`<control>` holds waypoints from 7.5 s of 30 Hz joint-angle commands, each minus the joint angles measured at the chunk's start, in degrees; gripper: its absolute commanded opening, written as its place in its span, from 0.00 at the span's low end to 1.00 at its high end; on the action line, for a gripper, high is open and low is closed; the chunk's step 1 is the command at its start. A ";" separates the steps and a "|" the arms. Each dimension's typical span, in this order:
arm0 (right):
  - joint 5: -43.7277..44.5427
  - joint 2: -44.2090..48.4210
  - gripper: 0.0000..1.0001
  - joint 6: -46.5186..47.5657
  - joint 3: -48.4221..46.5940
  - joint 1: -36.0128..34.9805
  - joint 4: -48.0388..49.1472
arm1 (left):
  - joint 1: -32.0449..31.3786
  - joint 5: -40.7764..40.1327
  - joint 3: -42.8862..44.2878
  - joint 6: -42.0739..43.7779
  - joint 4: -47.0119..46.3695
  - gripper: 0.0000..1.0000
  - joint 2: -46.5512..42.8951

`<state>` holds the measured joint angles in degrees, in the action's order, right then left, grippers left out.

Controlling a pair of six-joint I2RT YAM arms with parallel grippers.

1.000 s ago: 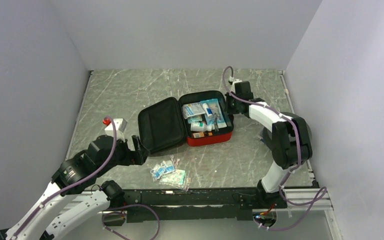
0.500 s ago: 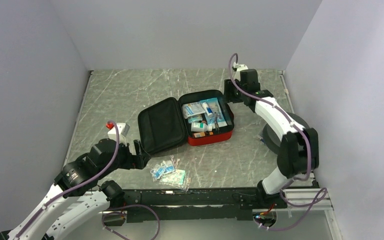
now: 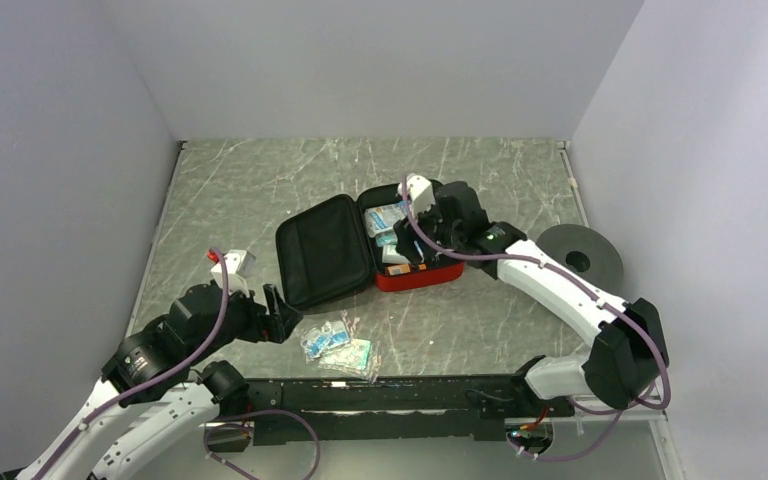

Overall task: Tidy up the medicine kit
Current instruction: Move the medicine box to the center of the board, then pick up the medical item at the center of the board, then adjust the medicine box at the center of the board.

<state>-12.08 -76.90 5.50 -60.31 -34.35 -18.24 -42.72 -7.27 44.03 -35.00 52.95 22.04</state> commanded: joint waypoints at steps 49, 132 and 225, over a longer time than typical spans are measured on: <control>-8.03 -15.63 0.00 38.55 1.80 -8.05 0.96 | 0.16 1.38 -0.17 1.06 -2.13 0.99 -0.86; -4.69 0.24 0.88 -51.82 35.12 -15.90 50.56 | 0.89 8.51 -32.13 -33.53 -18.20 0.95 -0.46; -14.46 -20.97 0.00 -89.24 36.41 -23.99 112.86 | 1.67 21.11 -13.62 -23.53 -19.62 0.78 -12.88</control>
<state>-26.13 -98.15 -82.15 -22.11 -57.89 82.72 -41.32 11.88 28.51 -58.19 37.10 10.00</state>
